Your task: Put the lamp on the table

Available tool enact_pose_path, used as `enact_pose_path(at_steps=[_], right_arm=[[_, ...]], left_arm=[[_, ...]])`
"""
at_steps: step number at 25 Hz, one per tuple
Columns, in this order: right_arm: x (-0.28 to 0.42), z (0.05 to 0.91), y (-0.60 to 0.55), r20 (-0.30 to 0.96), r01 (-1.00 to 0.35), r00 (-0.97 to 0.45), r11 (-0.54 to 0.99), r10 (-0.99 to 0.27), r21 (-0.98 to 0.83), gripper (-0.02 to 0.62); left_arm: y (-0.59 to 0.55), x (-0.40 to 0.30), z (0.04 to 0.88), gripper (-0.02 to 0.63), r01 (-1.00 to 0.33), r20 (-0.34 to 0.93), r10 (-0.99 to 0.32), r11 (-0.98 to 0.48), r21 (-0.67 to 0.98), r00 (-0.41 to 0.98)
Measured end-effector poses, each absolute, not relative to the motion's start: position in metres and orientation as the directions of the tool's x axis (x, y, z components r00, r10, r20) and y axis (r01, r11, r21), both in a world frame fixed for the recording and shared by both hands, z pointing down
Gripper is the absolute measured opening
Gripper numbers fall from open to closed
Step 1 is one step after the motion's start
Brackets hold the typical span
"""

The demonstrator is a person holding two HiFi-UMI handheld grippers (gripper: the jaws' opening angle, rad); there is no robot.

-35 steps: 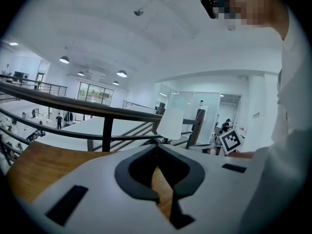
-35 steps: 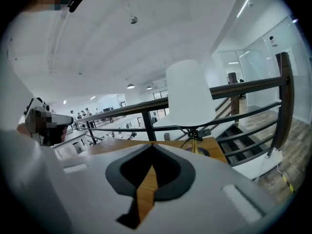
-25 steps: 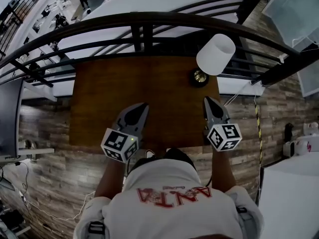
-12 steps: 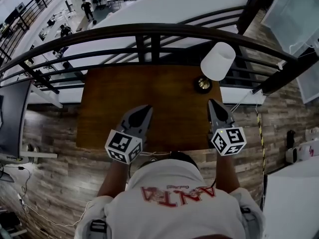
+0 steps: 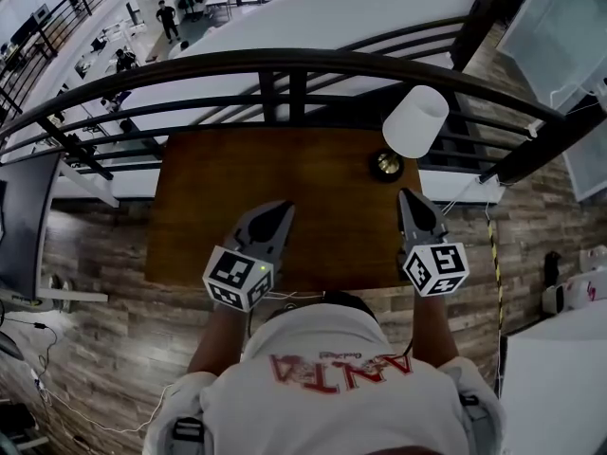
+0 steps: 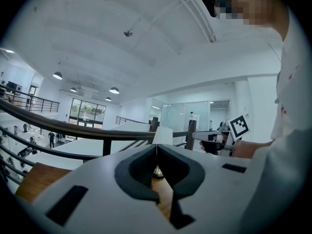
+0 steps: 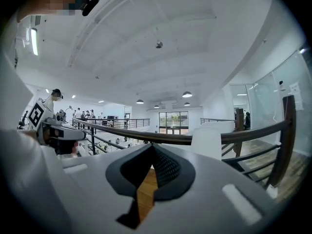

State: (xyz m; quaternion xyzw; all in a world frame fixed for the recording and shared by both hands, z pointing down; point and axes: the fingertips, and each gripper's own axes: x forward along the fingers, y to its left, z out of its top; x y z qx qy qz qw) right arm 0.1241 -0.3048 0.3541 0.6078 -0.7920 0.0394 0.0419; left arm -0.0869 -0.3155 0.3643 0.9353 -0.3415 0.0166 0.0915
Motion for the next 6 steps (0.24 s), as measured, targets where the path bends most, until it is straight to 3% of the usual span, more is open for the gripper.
enact_pose_path(at_steps=[6], right_arm=[[0.1262, 0.3575, -0.3021, 0.122, -0.968, -0.252, 0.25, -0.96, -0.025, 0.002]], left_arm=[[-0.314, -0.086, 0.3701, 0.009, -0.635, 0.098, -0.628, -0.755, 0.165, 0.772]])
